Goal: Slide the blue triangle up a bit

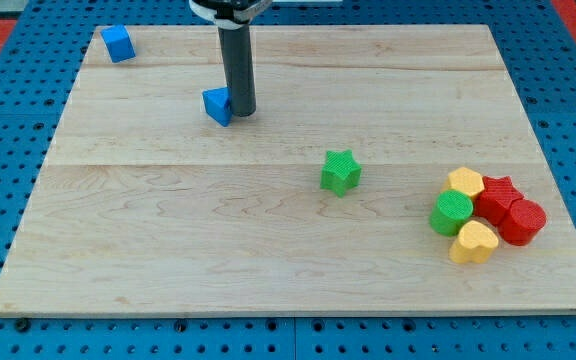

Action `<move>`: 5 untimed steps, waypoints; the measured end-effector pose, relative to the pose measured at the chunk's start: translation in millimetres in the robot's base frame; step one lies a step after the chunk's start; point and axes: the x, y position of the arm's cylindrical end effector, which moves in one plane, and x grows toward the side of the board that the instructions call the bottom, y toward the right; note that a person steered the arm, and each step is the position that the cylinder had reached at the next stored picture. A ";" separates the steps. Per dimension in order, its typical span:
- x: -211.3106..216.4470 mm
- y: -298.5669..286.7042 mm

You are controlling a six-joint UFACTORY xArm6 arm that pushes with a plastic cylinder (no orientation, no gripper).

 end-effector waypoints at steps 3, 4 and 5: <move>32.1 -46.0; 39.3 -92.0; 21.3 -155.4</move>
